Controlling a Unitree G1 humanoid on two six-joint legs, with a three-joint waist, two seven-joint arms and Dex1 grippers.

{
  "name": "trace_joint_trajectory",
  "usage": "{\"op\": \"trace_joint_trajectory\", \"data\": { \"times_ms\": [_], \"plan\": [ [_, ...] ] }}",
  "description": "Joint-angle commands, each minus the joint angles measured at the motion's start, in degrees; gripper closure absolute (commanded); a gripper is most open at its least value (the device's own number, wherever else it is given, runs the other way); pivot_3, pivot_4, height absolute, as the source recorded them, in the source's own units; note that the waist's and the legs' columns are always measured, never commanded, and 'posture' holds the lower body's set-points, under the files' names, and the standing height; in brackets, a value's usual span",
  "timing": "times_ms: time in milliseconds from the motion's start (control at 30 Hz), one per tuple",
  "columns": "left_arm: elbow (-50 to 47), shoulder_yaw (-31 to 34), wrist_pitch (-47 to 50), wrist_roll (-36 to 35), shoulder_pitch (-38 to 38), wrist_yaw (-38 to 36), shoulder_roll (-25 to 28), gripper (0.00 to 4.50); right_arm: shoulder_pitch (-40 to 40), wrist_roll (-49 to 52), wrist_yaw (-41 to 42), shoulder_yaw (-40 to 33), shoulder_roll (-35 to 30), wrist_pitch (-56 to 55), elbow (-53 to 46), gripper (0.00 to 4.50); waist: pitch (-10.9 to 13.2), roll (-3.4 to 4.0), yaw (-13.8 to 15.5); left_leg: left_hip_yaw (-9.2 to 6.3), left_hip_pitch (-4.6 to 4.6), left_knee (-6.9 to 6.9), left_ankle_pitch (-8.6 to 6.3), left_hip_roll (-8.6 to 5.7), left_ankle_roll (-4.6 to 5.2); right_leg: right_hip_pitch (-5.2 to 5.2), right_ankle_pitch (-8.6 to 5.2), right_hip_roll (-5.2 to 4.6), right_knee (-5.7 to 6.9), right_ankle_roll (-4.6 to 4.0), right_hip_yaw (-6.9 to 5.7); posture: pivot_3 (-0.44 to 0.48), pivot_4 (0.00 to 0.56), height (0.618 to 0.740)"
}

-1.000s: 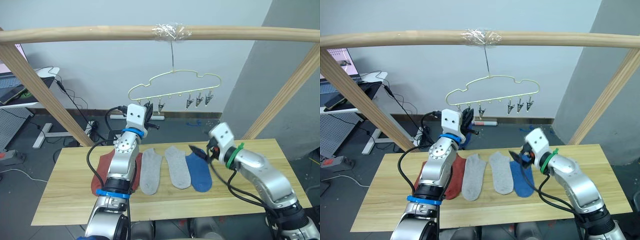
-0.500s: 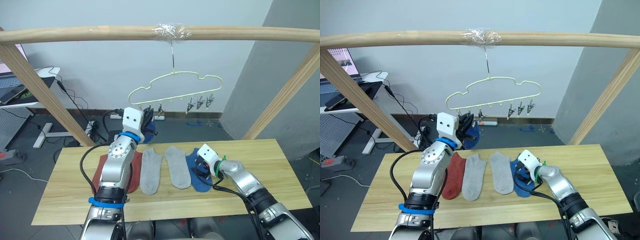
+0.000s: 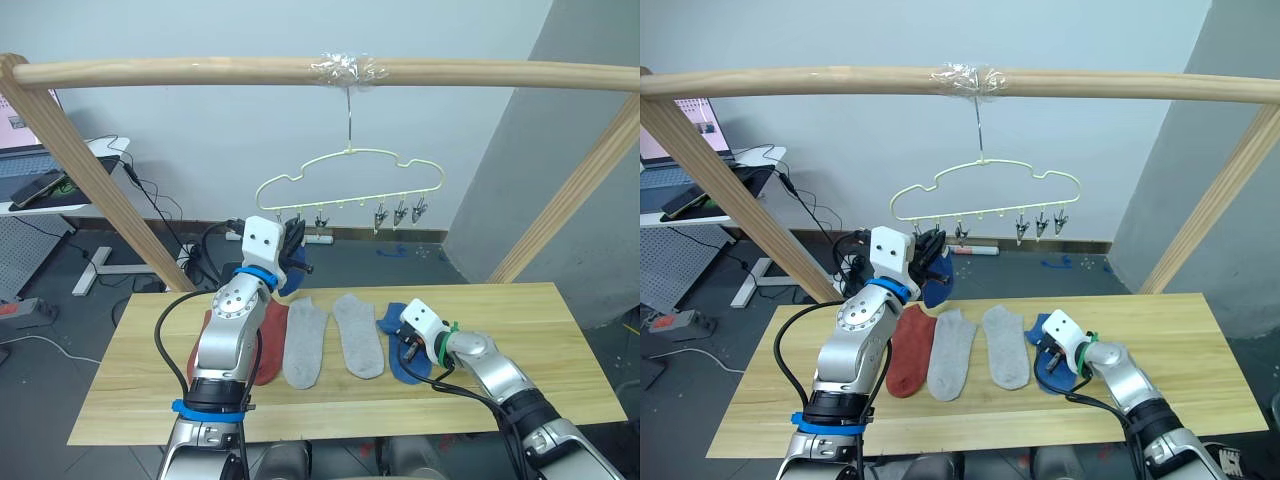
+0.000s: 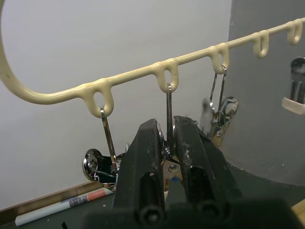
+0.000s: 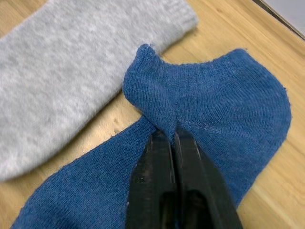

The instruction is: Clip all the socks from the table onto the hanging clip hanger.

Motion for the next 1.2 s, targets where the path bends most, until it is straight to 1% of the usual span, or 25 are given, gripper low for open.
{"op": "trace_joint_trajectory", "data": {
  "times_ms": [33, 200, 267, 300, 400, 500, 667, 833, 1000, 1067, 1200],
  "plan": [
    [-2.15, 1.55, 4.37, -4.55, 0.12, -0.6, -0.93, 4.38, 2.65, 0.16, 0.38, -2.32, -1.44, 0.35, -5.4, 4.47, -0.03, 0.0, 0.03, 0.0, 0.0, 0.01, 0.0, 0.0, 0.0, 0.0, 0.0, 0.0, 0.0, 0.0, 0.0, -0.007, 0.1, 0.74],
    [-4.28, 8.59, 22.65, -20.86, -0.87, 0.97, -4.41, 4.38, 7.22, 1.29, 1.74, -4.06, -4.04, 3.6, -24.34, 4.47, -0.04, 0.01, -0.43, 0.01, -0.04, 0.01, -0.01, 0.01, 0.0, -0.03, -0.01, 0.0, 0.0, 0.01, 0.03, -0.017, 0.101, 0.74],
    [-4.53, 13.42, 29.6, -29.64, -1.69, 3.85, -6.58, 4.38, 8.57, 2.95, 2.33, -4.91, -4.17, 6.9, -33.09, 4.47, -0.07, 0.01, -0.67, 0.0, -0.03, 0.02, 0.0, 0.04, 0.0, -0.03, -0.01, 0.0, 0.02, 0.01, 0.01, -0.017, 0.101, 0.74],
    [-4.52, 15.35, 32.28, -32.97, -2.06, 5.21, -7.26, 4.38, 8.67, 3.4, 2.25, -5.07, -3.97, 8.33, -36.49, 4.47, -0.07, 0.0, -0.76, -0.01, 0.0, 0.02, -0.01, 0.05, 0.0, -0.02, -0.01, 0.01, 0.03, 0.02, 0.0, -0.031, 0.106, 0.74],
    [-4.62, 18.33, 37.83, -39.13, -2.85, 8.2, -7.79, 4.38, 7.63, 4.11, 2.3, -4.84, -3.41, 11.63, -43.15, 4.47, -0.09, -0.02, -0.96, -0.05, -0.01, 0.1, -0.01, 0.06, 0.0, 0.0, -0.01, 0.02, 0.06, 0.02, -0.04, -0.036, 0.106, 0.74],
    [-4.39, 21.03, 41.36, -45.78, -3.71, 12.03, -9.07, 4.38, 4.13, 4.46, 1.61, -3.62, -1.16, 14.07, -47.4, 4.47, -0.09, -0.03, -1.0, -0.07, -0.03, 0.24, -0.01, 0.03, 0.0, 0.05, 0.02, 0.03, 0.05, 0.07, -0.03, -0.039, 0.107, 0.74],
    [-4.95, 21.22, 43.39, -50.91, -3.74, 15.52, -9.49, 4.38, 0.35, 4.13, 0.47, -2.31, 1.67, 16.97, -49.76, 4.47, -0.09, -0.04, -0.77, -0.15, -0.04, 0.47, -0.02, 0.0, -0.01, 0.18, 0.06, 0.03, 0.04, 0.09, -0.09, -0.034, 0.108, 0.74],
    [-5.23, 21.85, 43.02, -54.47, -3.06, 18.34, -9.33, 4.38, -0.89, 4.41, 0.55, -2.73, 1.79, 18.44, -52.7, 4.47, -0.09, -0.04, -0.65, -0.15, -0.05, 0.49, -0.03, -0.03, -0.01, 0.19, 0.07, 0.02, 0.01, 0.09, -0.07, -0.032, 0.11, 0.74],
    [-3.75, 23.42, 42.5, -58.43, -3.24, 20.79, -8.24, 4.38, -0.69, 5.87, 1.23, -4.64, 0.49, 19.4, -56.16, 4.47, -0.08, -0.05, -0.64, -0.15, -0.06, 0.48, -0.03, -0.02, -0.01, 0.18, 0.06, 0.02, -0.01, 0.08, -0.07, -0.035, 0.119, 0.74],
    [-2.47, 23.94, 42.04, -59.56, -3.78, 22.14, -7.89, 4.38, 0.32, 8.24, 1.68, -6.17, 0.74, 19.06, -57.36, 4.47, -0.08, -0.05, -0.63, -0.14, -0.06, 0.48, -0.03, -0.02, -0.01, 0.18, 0.06, 0.02, -0.01, 0.08, -0.07, -0.04, 0.119, 0.74],
    [-0.5, 24.72, 41.68, -63.36, -4.84, 24.51, -7.76, 4.38, 2.03, 10.11, 2.81, -7.54, -0.44, 15.84, -57.63, 4.47, -0.08, -0.05, -0.45, -0.13, -0.06, 0.48, -0.04, -0.02, 0.0, 0.2, 0.06, 0.02, -0.03, 0.08, -0.06, -0.043, 0.12, 0.74]
  ]
}}
